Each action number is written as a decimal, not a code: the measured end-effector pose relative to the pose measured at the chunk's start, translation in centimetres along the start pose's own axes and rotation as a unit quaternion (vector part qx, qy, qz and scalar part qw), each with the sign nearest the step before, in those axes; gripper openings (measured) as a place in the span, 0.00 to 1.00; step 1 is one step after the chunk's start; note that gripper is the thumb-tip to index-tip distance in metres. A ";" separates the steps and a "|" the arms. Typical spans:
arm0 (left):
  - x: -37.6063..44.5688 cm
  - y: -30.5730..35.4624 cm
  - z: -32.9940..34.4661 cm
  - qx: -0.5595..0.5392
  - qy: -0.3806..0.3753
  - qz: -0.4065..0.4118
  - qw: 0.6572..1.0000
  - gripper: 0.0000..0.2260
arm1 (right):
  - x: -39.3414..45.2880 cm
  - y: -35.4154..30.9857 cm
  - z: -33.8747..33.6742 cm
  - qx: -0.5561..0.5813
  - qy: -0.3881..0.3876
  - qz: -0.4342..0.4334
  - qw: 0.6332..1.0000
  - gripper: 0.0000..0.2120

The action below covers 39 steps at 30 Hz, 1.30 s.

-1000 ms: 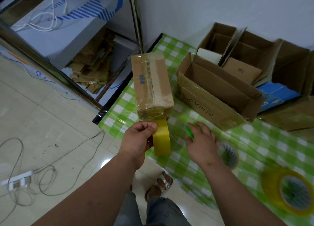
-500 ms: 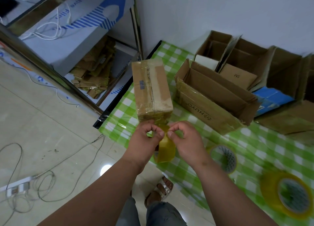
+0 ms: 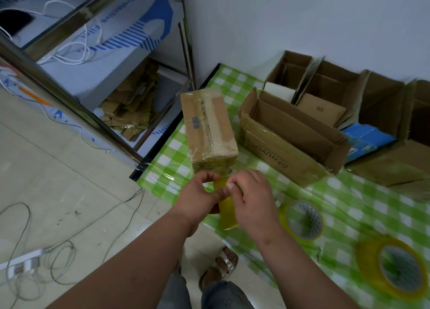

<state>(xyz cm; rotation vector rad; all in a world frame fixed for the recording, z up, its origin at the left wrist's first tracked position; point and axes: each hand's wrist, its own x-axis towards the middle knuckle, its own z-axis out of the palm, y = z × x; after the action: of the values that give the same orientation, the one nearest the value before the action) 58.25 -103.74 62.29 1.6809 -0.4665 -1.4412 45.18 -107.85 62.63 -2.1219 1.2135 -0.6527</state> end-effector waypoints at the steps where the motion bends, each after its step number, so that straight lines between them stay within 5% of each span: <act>1: 0.1 0.2 -0.2 0.011 0.007 0.003 1.000 0.13 | 0.0 -0.2 0.1 0.005 -0.001 0.001 1.000 0.03; 9: -0.1 0.2 -0.6 0.231 0.038 0.116 0.965 0.11 | 1.4 0.6 -0.9 0.103 -0.075 0.108 0.986 0.06; 17: 0.0 -0.3 0.1 0.202 0.078 0.169 0.961 0.11 | 0.9 1.1 -1.1 0.107 -0.128 0.171 0.971 0.08; 31: -0.3 -0.4 0.0 0.325 0.040 0.205 0.922 0.17 | 0.9 0.4 -1.4 0.077 -0.149 0.167 0.972 0.10; 36: -0.2 0.2 0.0 0.366 0.053 0.191 0.909 0.05 | 0.9 0.4 -1.6 0.073 -0.162 0.164 0.970 0.11; 39: -0.5 0.3 0.2 0.394 0.138 0.249 0.874 0.04 | 1.0 0.4 -1.7 0.093 -0.160 0.167 0.968 0.12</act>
<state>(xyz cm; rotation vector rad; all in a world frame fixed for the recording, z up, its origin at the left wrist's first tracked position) 58.02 -103.61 62.88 2.1181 -1.3405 -0.6208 44.27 -109.35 63.71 -1.7310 1.2326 -0.2510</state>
